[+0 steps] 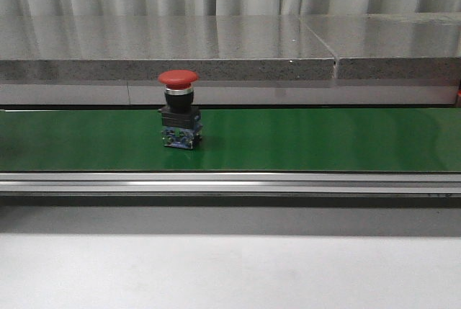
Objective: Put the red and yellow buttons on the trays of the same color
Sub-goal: 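Carry the yellow button onto the belt and open the left gripper, then lower the right gripper onto the red button at the belt end, grasp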
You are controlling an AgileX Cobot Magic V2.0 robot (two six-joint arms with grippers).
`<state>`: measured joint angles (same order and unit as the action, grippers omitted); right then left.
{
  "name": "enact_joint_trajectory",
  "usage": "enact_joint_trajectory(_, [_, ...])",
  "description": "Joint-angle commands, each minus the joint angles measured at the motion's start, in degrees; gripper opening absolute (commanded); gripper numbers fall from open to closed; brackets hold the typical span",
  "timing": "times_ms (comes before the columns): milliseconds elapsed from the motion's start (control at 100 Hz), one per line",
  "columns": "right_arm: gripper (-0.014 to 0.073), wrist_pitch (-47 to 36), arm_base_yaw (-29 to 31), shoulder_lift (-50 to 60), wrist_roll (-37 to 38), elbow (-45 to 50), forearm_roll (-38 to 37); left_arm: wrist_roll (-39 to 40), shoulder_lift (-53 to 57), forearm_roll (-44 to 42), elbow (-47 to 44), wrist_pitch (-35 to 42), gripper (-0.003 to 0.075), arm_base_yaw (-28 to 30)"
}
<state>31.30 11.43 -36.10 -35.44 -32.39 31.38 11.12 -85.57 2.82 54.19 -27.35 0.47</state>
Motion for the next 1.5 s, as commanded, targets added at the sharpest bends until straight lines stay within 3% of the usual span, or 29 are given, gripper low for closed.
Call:
enact_joint_trajectory(0, [-0.0067,-3.14,-0.02,0.20,-0.62,-1.50,0.93,-0.02,1.55,0.24,2.61,2.08,0.0646,-0.78])
enact_joint_trajectory(320, [-0.0067,-3.14,-0.02,0.20,-0.62,-1.50,0.93,-2.45,4.22,-0.11,8.71,1.28,0.0652,-4.89])
enact_joint_trajectory(650, [-0.0067,-3.14,-0.02,0.20,-0.62,-1.50,0.93,-2.87,18.13,-0.91,8.57,2.74,0.0652,-9.37])
enact_joint_trajectory(1190, [-0.0067,-3.14,-0.02,0.20,-0.62,-1.50,0.93,-2.98,52.39,-2.11,-15.67,4.61,0.0649,-9.34])
enact_joint_trajectory(1330, [-0.0067,-3.14,-0.02,0.20,-0.62,-1.50,0.93,-2.98,61.44,-2.37,-21.72,4.61,0.0558,-9.34])
enact_joint_trajectory(1490, [-0.0067,-3.14,-0.02,0.20,-0.62,-1.50,0.93,-2.98,68.64,-2.37,-25.86,4.39,0.0281,-9.34])
